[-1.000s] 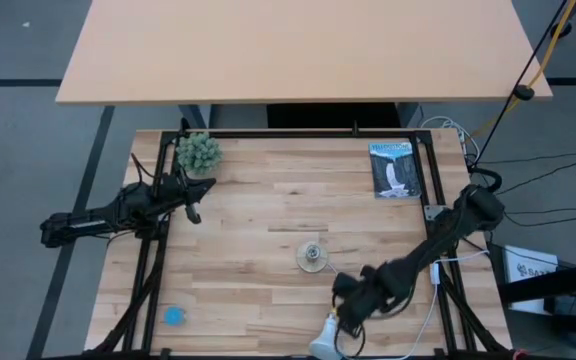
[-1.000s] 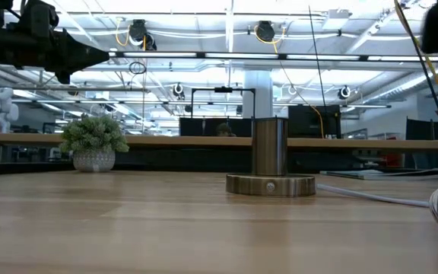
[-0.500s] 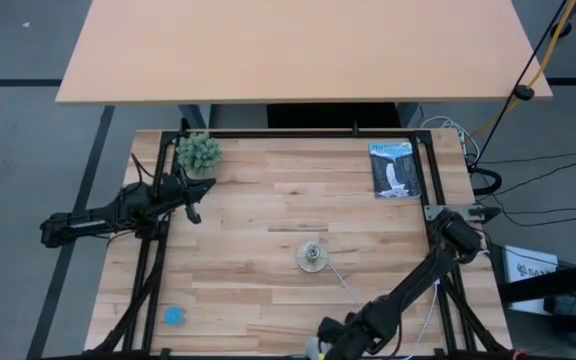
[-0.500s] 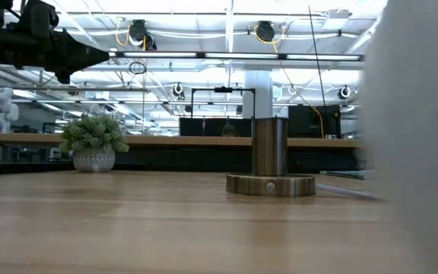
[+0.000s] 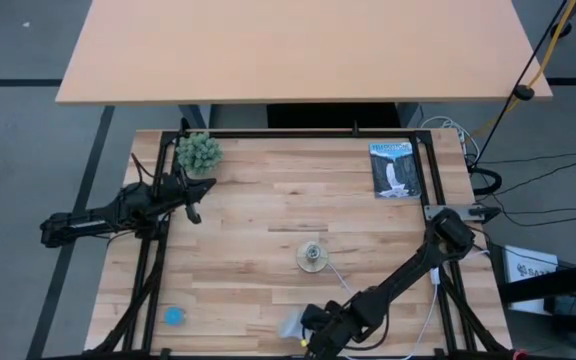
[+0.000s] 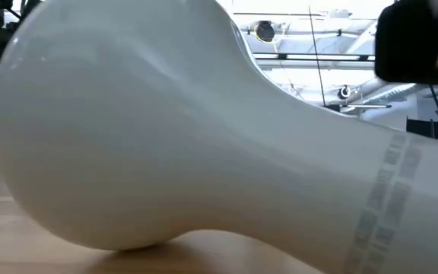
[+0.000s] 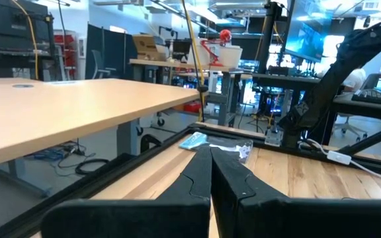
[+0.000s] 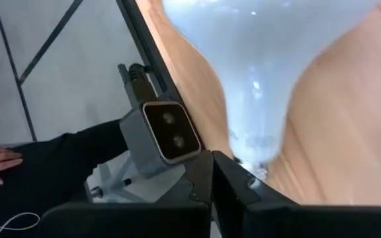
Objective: Screw lightbulb
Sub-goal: Insert the lightbulb into the lamp
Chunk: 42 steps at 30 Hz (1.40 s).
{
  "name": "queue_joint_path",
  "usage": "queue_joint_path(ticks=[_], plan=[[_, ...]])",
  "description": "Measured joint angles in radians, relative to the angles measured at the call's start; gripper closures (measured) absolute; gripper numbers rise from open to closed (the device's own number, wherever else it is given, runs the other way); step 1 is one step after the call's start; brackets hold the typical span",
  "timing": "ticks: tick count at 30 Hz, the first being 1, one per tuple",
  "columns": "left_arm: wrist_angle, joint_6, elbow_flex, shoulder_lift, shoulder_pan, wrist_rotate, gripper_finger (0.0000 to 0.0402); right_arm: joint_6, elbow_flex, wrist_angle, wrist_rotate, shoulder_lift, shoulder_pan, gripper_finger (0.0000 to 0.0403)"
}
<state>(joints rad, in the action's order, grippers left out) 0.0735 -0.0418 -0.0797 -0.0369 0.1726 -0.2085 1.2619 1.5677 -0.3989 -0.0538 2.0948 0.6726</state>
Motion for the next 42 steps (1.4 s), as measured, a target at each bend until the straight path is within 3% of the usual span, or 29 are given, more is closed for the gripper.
queue_joint_path(ticks=[15,32,42], plan=[[-0.006,0.000,0.000,0.000,0.000,0.000,0.0402,-0.231,0.000,-0.016,-0.004,-0.025,0.000,0.0392],[-0.013,0.000,0.000,0.000,0.000,0.000,0.0402,-0.240,0.000,-0.044,-0.132,0.004,-0.018,0.0226],[-0.013,0.000,0.000,0.000,0.000,0.000,0.0402,-0.253,0.000,-0.014,-0.128,0.080,-0.029,0.0198]])
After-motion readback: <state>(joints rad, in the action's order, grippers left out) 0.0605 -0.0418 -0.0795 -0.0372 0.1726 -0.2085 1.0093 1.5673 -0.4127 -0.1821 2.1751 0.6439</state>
